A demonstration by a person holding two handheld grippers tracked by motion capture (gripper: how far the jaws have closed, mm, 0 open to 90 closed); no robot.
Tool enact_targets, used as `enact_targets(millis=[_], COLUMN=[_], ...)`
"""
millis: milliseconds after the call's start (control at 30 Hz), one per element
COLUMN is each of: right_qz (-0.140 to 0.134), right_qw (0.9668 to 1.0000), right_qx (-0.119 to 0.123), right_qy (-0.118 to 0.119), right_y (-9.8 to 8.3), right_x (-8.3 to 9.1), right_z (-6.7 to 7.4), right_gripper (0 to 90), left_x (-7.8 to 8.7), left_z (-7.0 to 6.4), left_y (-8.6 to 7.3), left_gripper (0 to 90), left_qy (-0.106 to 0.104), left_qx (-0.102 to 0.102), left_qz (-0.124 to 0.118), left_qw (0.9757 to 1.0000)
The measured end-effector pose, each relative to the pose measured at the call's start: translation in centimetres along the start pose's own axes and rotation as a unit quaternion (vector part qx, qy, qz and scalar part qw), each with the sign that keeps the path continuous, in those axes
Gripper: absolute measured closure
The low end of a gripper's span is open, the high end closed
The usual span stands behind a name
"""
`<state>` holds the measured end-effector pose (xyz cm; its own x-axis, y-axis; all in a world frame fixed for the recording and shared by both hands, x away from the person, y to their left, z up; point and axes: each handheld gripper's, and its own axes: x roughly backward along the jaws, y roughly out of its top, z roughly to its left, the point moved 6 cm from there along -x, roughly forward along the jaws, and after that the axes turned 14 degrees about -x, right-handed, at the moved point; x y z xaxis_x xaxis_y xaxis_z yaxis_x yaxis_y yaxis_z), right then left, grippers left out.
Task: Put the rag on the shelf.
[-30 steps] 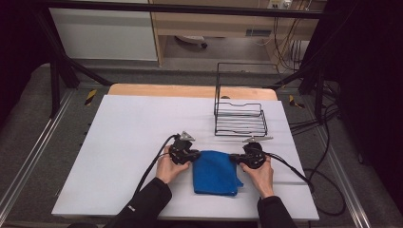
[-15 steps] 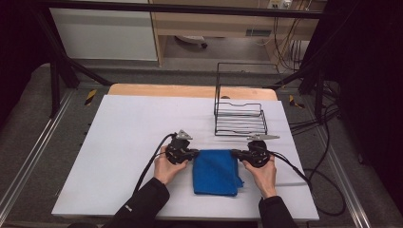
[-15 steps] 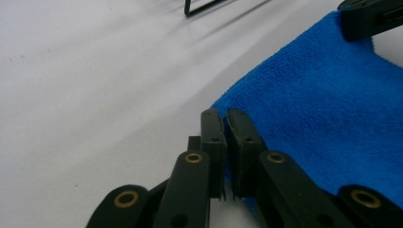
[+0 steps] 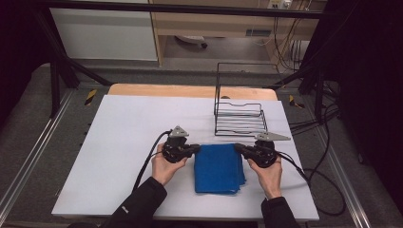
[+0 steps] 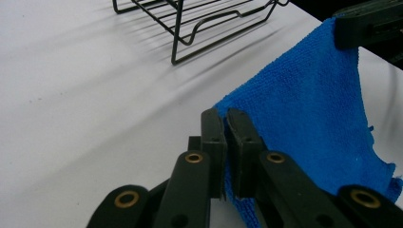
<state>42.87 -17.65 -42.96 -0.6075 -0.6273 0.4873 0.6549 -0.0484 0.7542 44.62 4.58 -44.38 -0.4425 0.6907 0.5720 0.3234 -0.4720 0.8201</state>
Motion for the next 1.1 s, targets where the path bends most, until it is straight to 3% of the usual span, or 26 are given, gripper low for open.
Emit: enact_targets(millis=[267, 600, 1100], right_qz=[-0.015, -0.031, -0.075], right_qw=[0.9998, 0.9994, 0.9968], right_qx=[0.011, 0.015, 0.026], right_qy=[-0.001, -0.005, -0.002], right_y=[0.3, 0.8, 2.7], right_x=[0.4, 1.4, 4.7], right_z=[0.6, 1.0, 1.9], right_gripper=[87.8, 87.8, 87.9], left_x=[1.2, 2.5, 3.9], left_z=[-0.3, -1.0, -2.1], left_y=[0.9, 2.4, 5.9], left_gripper=[86.1, 86.5, 86.5], left_qy=[0.017, 0.017, 0.019], left_qx=[-0.021, -0.030, -0.062], left_qz=[-0.011, -0.033, -0.065], left_qw=[0.9996, 0.9989, 0.9958])
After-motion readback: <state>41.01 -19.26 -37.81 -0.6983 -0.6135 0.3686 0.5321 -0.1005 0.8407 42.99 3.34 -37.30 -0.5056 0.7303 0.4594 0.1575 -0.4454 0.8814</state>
